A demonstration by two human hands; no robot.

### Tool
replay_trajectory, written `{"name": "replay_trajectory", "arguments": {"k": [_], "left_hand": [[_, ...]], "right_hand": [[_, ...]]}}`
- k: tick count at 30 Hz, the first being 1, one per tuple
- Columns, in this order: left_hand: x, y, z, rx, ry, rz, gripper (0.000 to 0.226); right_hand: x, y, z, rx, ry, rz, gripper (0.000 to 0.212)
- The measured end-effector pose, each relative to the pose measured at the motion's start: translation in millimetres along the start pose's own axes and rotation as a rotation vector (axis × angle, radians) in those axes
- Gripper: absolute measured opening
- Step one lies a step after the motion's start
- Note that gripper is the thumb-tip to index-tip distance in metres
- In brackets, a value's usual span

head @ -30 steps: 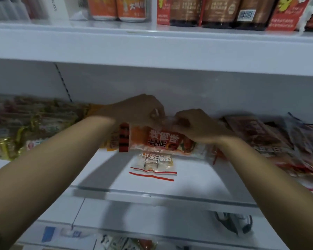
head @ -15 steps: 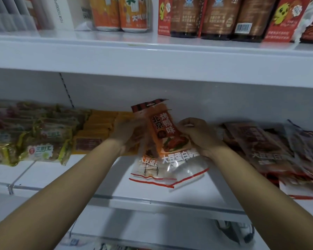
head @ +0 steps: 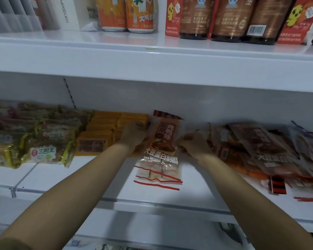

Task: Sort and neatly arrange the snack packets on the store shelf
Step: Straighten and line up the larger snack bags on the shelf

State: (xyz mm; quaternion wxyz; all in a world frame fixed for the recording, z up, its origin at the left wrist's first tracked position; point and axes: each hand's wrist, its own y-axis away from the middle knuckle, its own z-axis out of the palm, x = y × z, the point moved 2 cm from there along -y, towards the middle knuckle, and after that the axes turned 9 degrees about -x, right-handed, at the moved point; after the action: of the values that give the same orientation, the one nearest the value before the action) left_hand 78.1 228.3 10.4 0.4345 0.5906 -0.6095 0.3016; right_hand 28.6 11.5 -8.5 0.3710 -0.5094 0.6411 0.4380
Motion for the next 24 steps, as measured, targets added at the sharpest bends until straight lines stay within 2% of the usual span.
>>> {"name": "replay_trajectory", "arguments": {"k": [2,4,7,10,12,15,18,20,24], "left_hand": [[-5.8,-5.0,2.5,0.043,-0.297,0.078,0.012],[-11.8,-6.5,5.1,0.044,-0.458,0.129,0.019],[-21.4,-11.5,6.2,0.033,-0.540,0.125,0.013],[-27.5,-13.9,6.2,0.040,-0.532,0.121,0.017],[-27.2,-13.2,4.3,0.065,-0.540,0.153,0.021],[-15.7,-5.3,2.1,0.146,-0.551,0.266,0.033],[5.2,-0.1,12.1,0.056,-0.562,0.409,0.026],[23.3,2.8,27.5,-0.010,-0.579,0.525,0.018],[51.8,6.6,72.6,-0.242,-0.500,0.519,0.014]], "right_hand": [[1.9,-1.5,2.1,0.006,0.037,-0.001,0.006],[3.6,-3.1,6.0,0.015,0.067,0.000,0.015],[12.2,-7.8,11.1,0.071,0.147,-0.001,0.039],[16.3,-8.8,13.7,0.108,0.170,-0.004,0.055],[14.0,-6.2,11.8,0.126,0.212,-0.023,0.052],[11.4,-1.3,5.3,0.174,0.353,-0.045,0.032],[11.5,3.3,-9.5,0.227,0.443,-0.072,0.016],[12.9,9.0,-30.3,0.267,0.567,-0.094,0.014],[16.7,38.5,-90.8,0.410,0.892,-0.075,0.043]]}}
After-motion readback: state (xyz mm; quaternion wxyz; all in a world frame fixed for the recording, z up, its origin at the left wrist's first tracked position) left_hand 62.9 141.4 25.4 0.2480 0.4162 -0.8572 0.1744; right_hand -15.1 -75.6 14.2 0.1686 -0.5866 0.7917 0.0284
